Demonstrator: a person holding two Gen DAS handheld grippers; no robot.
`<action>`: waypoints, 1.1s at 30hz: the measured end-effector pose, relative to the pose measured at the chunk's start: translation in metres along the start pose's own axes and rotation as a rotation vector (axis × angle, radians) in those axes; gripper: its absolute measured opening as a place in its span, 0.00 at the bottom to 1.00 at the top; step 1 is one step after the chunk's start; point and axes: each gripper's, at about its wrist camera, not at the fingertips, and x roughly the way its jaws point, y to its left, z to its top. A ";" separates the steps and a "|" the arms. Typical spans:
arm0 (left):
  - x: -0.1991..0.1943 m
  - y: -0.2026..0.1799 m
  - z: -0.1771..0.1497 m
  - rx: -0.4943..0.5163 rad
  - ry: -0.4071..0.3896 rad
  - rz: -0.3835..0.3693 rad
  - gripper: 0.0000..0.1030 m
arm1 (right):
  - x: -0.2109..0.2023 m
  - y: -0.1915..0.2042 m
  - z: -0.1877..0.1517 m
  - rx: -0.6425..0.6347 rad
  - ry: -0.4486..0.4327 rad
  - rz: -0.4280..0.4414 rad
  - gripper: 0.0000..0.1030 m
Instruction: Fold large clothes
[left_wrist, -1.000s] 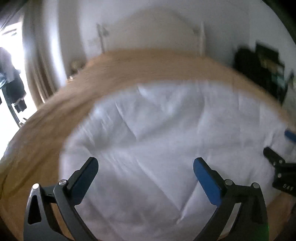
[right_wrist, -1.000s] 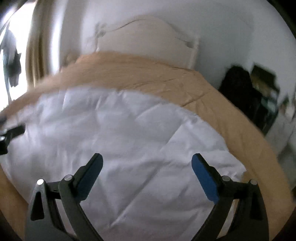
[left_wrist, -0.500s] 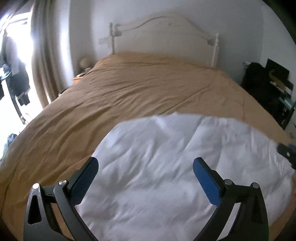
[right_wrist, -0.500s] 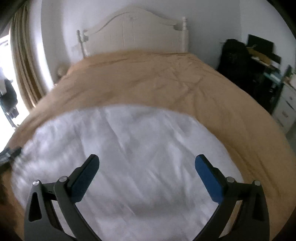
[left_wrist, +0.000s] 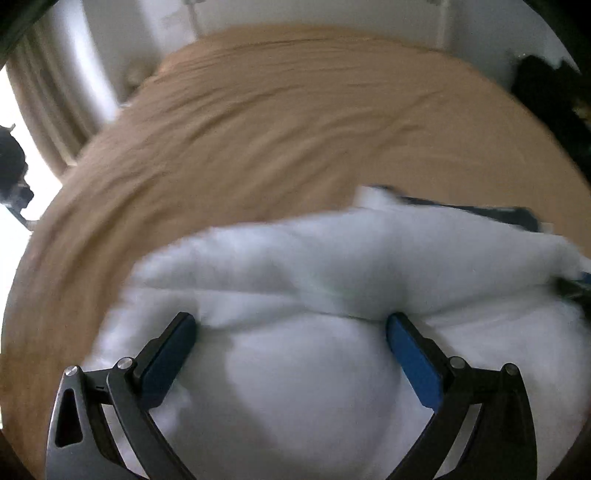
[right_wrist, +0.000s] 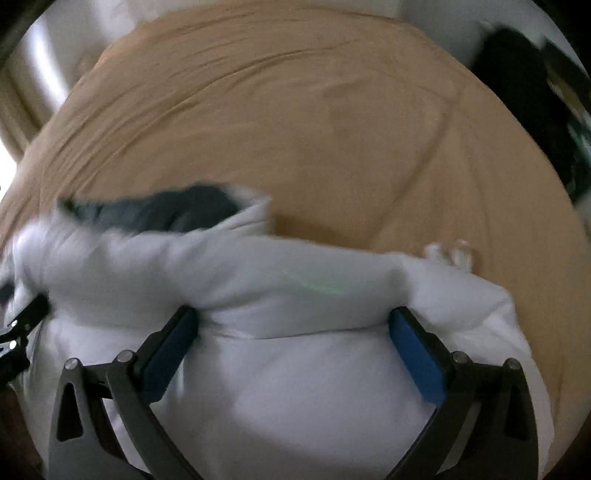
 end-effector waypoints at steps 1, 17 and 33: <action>0.003 0.013 -0.001 -0.008 0.003 0.037 1.00 | 0.002 -0.009 0.001 0.016 0.008 -0.019 1.00; -0.145 0.107 -0.131 -0.279 -0.181 -0.152 1.00 | -0.154 -0.005 -0.148 -0.070 -0.303 -0.034 0.96; -0.128 0.185 -0.217 -0.581 -0.079 -0.335 0.99 | -0.139 -0.155 -0.226 0.427 -0.126 0.317 1.00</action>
